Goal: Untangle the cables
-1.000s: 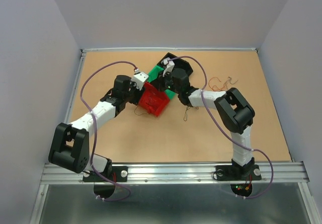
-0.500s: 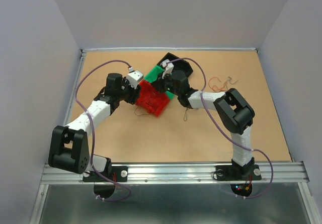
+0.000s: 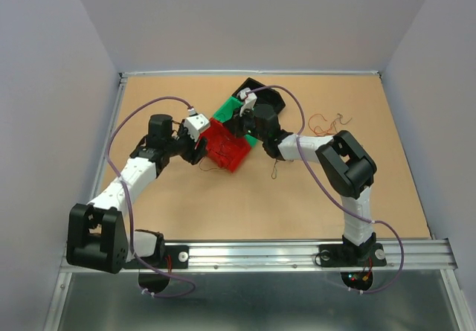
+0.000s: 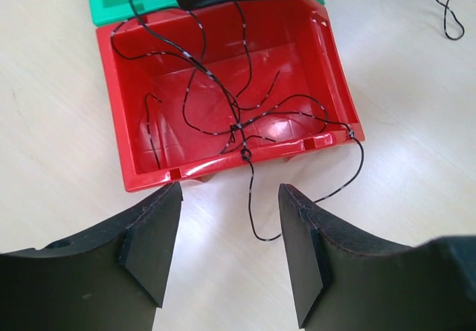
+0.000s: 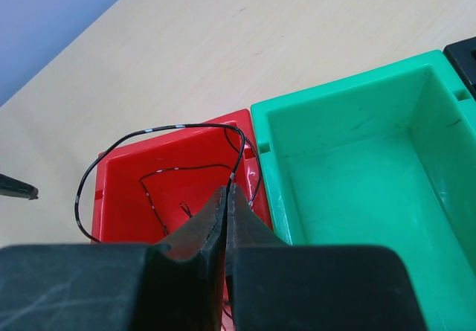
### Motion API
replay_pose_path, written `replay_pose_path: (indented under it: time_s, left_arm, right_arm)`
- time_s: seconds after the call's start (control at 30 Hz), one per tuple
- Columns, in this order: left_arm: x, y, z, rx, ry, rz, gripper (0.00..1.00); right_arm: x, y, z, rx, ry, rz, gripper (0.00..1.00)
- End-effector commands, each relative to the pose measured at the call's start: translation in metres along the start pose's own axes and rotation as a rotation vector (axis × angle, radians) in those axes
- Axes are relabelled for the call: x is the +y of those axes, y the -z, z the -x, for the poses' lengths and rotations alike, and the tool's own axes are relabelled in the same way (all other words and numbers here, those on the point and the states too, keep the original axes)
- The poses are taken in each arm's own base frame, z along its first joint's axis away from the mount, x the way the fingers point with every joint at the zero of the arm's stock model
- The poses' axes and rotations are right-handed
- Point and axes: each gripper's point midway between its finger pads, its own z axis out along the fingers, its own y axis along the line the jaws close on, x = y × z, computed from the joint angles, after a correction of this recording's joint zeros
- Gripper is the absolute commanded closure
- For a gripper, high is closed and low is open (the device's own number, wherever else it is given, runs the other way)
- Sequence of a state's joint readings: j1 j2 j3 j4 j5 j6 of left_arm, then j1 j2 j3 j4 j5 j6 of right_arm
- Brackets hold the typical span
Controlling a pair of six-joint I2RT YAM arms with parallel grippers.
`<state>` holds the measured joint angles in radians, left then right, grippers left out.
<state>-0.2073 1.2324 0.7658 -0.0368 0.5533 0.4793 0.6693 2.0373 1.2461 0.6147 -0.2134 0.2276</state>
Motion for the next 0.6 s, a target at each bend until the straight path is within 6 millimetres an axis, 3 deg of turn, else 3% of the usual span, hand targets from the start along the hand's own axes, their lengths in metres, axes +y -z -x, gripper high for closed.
replay_pose_path:
  time_s: [0.0,0.2,0.33,0.43,0.57]
  left_arm:
    - [-0.004,-0.006,-0.002,0.014,-0.024,-0.059,0.35]
    - [-0.003,-0.020,-0.028,0.111,-0.019,-0.094,0.36]
    - [-0.001,-0.024,-0.032,0.128,-0.012,-0.095,0.37]
    - [0.000,-0.029,-0.036,0.145,0.000,-0.107,0.42]
    - [-0.003,-0.036,-0.043,0.183,0.011,-0.135,0.60]
  right_arm:
    - [0.014,0.001,0.029,-0.085,0.019,0.041,0.98]
    - [0.013,0.001,0.030,-0.087,0.017,0.035,0.99]
    - [0.013,0.001,0.030,-0.087,0.015,0.033,0.98]
    - [0.013,0.001,0.030,-0.088,0.016,0.037,0.98]
    - [0.015,0.001,0.030,-0.085,0.016,0.047,0.99]
